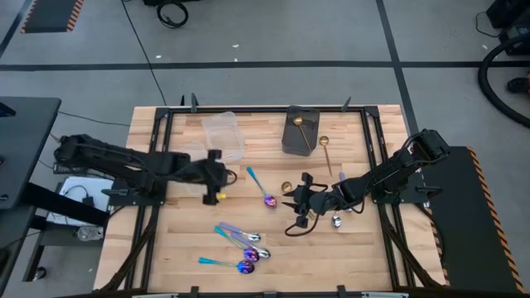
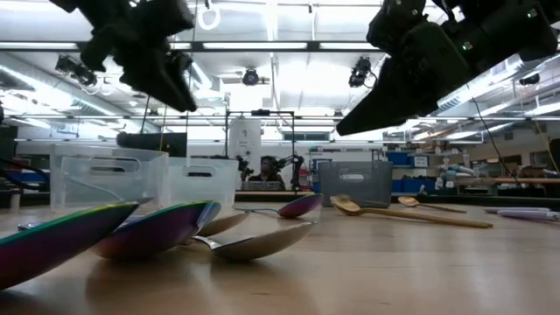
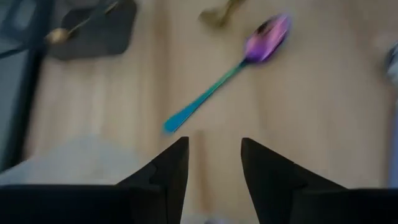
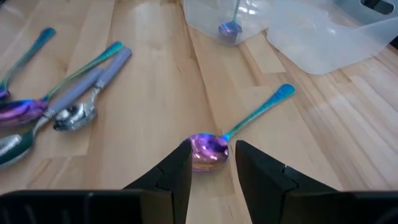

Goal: Sort silverware by color (type)
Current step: Put the purple spoon into the right transparent bin

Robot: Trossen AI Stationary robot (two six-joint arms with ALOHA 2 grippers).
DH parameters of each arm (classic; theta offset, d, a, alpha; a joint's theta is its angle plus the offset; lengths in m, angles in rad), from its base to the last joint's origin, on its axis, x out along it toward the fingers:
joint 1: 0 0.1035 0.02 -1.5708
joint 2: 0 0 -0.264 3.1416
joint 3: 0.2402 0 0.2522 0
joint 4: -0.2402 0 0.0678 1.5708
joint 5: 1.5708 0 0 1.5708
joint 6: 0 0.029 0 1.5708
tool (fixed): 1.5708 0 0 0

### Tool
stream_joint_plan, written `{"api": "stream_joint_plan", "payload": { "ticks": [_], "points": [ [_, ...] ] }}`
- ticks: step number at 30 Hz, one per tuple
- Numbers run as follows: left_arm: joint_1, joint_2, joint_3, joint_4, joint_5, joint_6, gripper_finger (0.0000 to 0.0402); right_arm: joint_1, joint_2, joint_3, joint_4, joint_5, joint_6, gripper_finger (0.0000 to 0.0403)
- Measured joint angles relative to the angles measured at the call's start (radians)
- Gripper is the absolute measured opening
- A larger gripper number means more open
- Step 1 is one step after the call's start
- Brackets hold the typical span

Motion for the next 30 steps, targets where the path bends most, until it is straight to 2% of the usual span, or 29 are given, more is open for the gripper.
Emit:
{"api": "stream_joint_plan", "payload": {
  "ticks": [4, 10, 19, 25, 30],
  "points": [
    [-0.093, 0.108, 0.001, 0.102, 0.017, -0.08, 0.0155, -0.001, 0.0, 0.0, -0.026, 0.0, 0.009, 0.0133],
    [-0.203, 0.294, 0.086, 0.099, 0.081, -0.138, 0.0155, -0.001, 0.0, 0.0, -0.029, 0.001, 0.008, 0.0133],
    [-0.276, 0.537, 0.32, -0.088, 0.128, -0.147, 0.0155, -0.002, 0.0, 0.0, -0.024, 0.001, 0.006, 0.0133],
    [-0.279, 0.605, 0.389, -0.134, 0.238, -0.196, 0.0155, -0.002, 0.0, 0.0, -0.028, 0.001, 0.006, 0.0133],
    [-0.275, 0.62, 0.392, -0.155, 0.256, -0.236, 0.0155, -0.002, 0.0, 0.0, -0.021, 0.001, 0.007, 0.0133]
  ]
}}
